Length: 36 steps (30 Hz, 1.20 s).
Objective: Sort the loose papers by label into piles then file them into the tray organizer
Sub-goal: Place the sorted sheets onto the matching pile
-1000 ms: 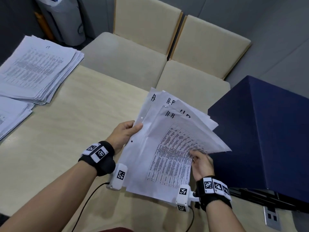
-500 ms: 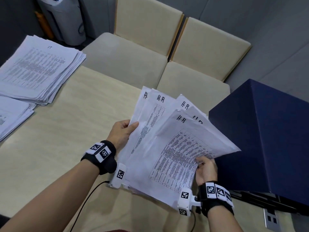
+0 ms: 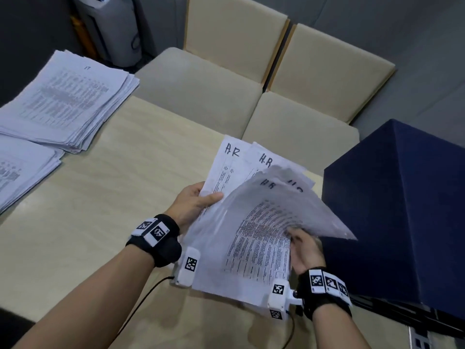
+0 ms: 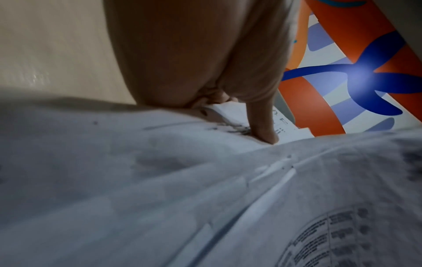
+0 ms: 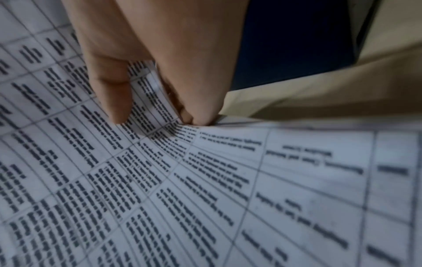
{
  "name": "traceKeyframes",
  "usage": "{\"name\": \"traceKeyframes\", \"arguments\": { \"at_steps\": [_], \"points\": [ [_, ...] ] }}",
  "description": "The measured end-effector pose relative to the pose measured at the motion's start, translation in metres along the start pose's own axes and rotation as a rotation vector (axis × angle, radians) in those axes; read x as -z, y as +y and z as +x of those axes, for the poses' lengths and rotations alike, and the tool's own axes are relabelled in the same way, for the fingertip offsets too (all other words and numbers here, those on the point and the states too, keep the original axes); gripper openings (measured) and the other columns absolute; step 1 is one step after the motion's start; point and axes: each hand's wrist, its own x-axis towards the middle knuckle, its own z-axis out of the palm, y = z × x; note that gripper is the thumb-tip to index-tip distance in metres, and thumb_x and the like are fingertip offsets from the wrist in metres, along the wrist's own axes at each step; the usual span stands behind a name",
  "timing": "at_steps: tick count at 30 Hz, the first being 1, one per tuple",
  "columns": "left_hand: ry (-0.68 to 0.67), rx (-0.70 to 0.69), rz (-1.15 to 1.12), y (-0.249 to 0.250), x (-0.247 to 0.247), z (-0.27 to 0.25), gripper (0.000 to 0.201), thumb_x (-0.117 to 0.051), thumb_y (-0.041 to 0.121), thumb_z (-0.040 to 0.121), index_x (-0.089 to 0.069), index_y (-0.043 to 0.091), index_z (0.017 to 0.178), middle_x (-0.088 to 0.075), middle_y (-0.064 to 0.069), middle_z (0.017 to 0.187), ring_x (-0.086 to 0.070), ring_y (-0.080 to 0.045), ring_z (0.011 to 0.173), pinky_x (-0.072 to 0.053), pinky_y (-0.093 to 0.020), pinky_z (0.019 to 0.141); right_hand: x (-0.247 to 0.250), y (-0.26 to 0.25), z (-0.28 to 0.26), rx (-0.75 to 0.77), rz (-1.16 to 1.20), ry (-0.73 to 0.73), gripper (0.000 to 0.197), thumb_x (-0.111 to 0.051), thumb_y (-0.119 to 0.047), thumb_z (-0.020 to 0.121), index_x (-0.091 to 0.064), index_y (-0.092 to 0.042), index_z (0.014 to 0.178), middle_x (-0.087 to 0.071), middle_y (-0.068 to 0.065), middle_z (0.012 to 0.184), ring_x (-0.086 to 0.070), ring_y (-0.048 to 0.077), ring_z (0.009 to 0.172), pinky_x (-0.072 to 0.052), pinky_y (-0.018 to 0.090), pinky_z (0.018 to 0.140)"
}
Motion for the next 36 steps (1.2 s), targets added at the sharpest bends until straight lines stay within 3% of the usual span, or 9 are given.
{"name": "traceKeyframes", "arguments": {
  "at_steps": [8, 11, 13, 15, 20, 22, 27, 33, 36],
  "points": [
    [0.103, -0.008, 0.149, -0.003, 0.018, 0.004, 0.026, -0.058, -0.001, 0.094, -0.07, 0.004, 0.116, -0.072, -0.022, 0.111, -0.07, -0.028, 0.087, -0.061, -0.036, 0.075, 0.001, 0.006, -0.003, 0.062, 0.024, -0.117, 0.05, -0.064, 0.012, 0.068, -0.06, -0.002, 0.115, -0.067, 0.02, 0.124, -0.061, 0.036, 0.119, -0.046, 0.055, 0.106],
    [0.125, 0.006, 0.181, -0.003, 0.018, 0.004, 0.034, -0.054, -0.012, 0.087, -0.072, 0.003, 0.112, -0.074, -0.018, 0.108, -0.072, -0.032, 0.092, -0.061, -0.035, 0.079, -0.002, 0.004, -0.008, 0.071, -0.009, -0.119, 0.035, -0.05, 0.022, 0.077, -0.068, -0.006, 0.087, -0.074, 0.008, 0.09, -0.066, 0.028, 0.093, -0.055, 0.035, 0.079],
    [0.155, 0.032, 0.185, -0.001, 0.017, 0.003, 0.037, -0.048, -0.013, 0.084, -0.073, 0.0, 0.107, -0.074, -0.021, 0.106, -0.072, -0.032, 0.089, -0.061, -0.035, 0.077, -0.009, 0.001, -0.016, 0.032, -0.023, -0.173, 0.01, -0.071, 0.001, 0.075, -0.07, -0.004, 0.083, -0.069, 0.015, 0.086, -0.062, 0.031, 0.088, -0.055, 0.033, 0.069],
    [0.184, 0.054, 0.174, -0.001, 0.016, 0.002, 0.037, -0.046, -0.011, 0.084, -0.074, 0.001, 0.103, -0.075, -0.018, 0.103, -0.072, -0.03, 0.09, -0.061, -0.033, 0.077, -0.009, 0.004, -0.01, -0.025, -0.06, -0.181, 0.044, -0.087, -0.022, 0.064, -0.068, -0.006, 0.1, -0.063, 0.02, 0.101, -0.06, 0.034, 0.093, -0.056, 0.042, 0.076],
    [0.236, 0.14, 0.215, -0.003, 0.014, 0.002, 0.025, -0.051, 0.0, 0.062, -0.068, -0.005, 0.079, -0.071, -0.014, 0.088, -0.063, -0.032, 0.08, -0.051, -0.037, 0.079, -0.016, 0.002, -0.008, 0.022, -0.026, -0.197, 0.049, -0.089, -0.038, 0.073, -0.076, -0.017, 0.115, -0.065, 0.013, 0.135, -0.062, 0.032, 0.125, -0.049, 0.053, 0.108],
    [0.233, 0.197, 0.138, -0.005, 0.009, 0.001, 0.023, -0.048, 0.003, 0.053, -0.058, -0.002, 0.074, -0.057, -0.017, 0.08, -0.053, -0.031, 0.073, -0.044, -0.035, 0.069, -0.018, -0.002, -0.015, 0.104, -0.054, -0.198, 0.024, -0.087, -0.021, 0.068, -0.074, -0.017, 0.087, -0.073, 0.012, 0.115, -0.066, 0.031, 0.115, -0.055, 0.043, 0.1],
    [0.192, 0.235, -0.105, -0.006, -0.006, 0.01, 0.034, -0.048, 0.026, 0.077, -0.064, 0.008, 0.053, -0.06, -0.007, 0.056, -0.048, -0.026, 0.054, -0.038, -0.029, 0.054, -0.009, -0.007, -0.019, 0.129, -0.146, -0.198, 0.037, -0.063, 0.017, 0.081, -0.061, -0.007, 0.109, -0.071, 0.011, 0.11, -0.066, 0.029, 0.107, -0.052, 0.04, 0.095],
    [0.541, -0.001, 0.978, -0.016, -0.005, 0.027, 0.014, -0.065, 0.032, 0.083, -0.063, 0.019, 0.081, -0.068, -0.002, 0.085, -0.063, -0.027, 0.081, -0.053, -0.034, 0.074, 0.0, -0.007, -0.02, 0.126, -0.163, -0.096, 0.044, -0.053, 0.016, 0.084, -0.067, -0.016, 0.057, -0.069, 0.003, 0.076, -0.063, 0.021, 0.078, -0.051, 0.027, 0.07],
    [0.471, -0.149, 1.061, -0.019, -0.005, 0.026, 0.014, -0.062, 0.011, 0.08, -0.066, 0.016, 0.093, -0.067, -0.002, 0.097, -0.063, -0.025, 0.088, -0.053, -0.034, 0.079, 0.003, -0.01, -0.022, 0.083, -0.104, -0.074, 0.036, -0.049, 0.015, 0.086, -0.065, -0.011, 0.068, -0.074, 0.002, 0.079, -0.07, 0.014, 0.069, -0.052, 0.019, 0.06]
  ]
}}
